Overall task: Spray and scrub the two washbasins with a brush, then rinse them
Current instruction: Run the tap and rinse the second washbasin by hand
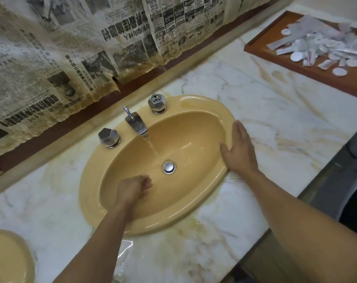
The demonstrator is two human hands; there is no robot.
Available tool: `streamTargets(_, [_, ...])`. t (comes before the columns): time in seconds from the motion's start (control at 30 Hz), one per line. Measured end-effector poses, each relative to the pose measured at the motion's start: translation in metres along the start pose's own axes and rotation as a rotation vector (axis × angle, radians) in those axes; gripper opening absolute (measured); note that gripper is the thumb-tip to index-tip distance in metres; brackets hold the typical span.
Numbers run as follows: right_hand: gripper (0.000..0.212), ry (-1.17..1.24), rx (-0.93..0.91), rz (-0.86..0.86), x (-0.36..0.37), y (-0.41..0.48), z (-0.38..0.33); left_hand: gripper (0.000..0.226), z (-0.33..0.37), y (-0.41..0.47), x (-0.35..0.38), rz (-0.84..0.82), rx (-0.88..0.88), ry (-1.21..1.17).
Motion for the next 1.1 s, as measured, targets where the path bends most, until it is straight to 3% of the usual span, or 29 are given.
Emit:
streamTargets(0.07, [0.081,0.022,0.022,0.038,0.003,-0.001,0.002,0.025,0.023,0.012,0.024,-0.112,-0.166,-0.381])
streamTargets(0.17, [0.079,0.057,0.041,0.061,0.001,0.002,0.004,0.029,0.066,0.034,0.048,-0.131,-0.247,-0.706])
streamTargets(0.47, [0.076,0.114,0.044,0.093,-0.003,0.003,0.004,0.036,0.098,0.052,0.087,-0.139,-0.435,-0.904])
streamTargets(0.93, [0.066,0.158,0.050,0.091,0.000,0.001,0.008,0.032,0.093,0.009,0.063,-0.132,-0.392,-0.779])
streamTargets(1.1, [0.075,0.111,0.107,0.103,0.007,-0.033,-0.007,0.035,0.094,-0.054,0.096,-0.256,-0.259,-0.508])
Point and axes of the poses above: each hand's wrist, its own y-axis towards the middle knuckle, its own x-axis out of the palm, z = x × y, the point moved 5 cm from there along y, towards the middle knuckle, and after that the axes turned 2 degrees about z, right-handed, at the moved point
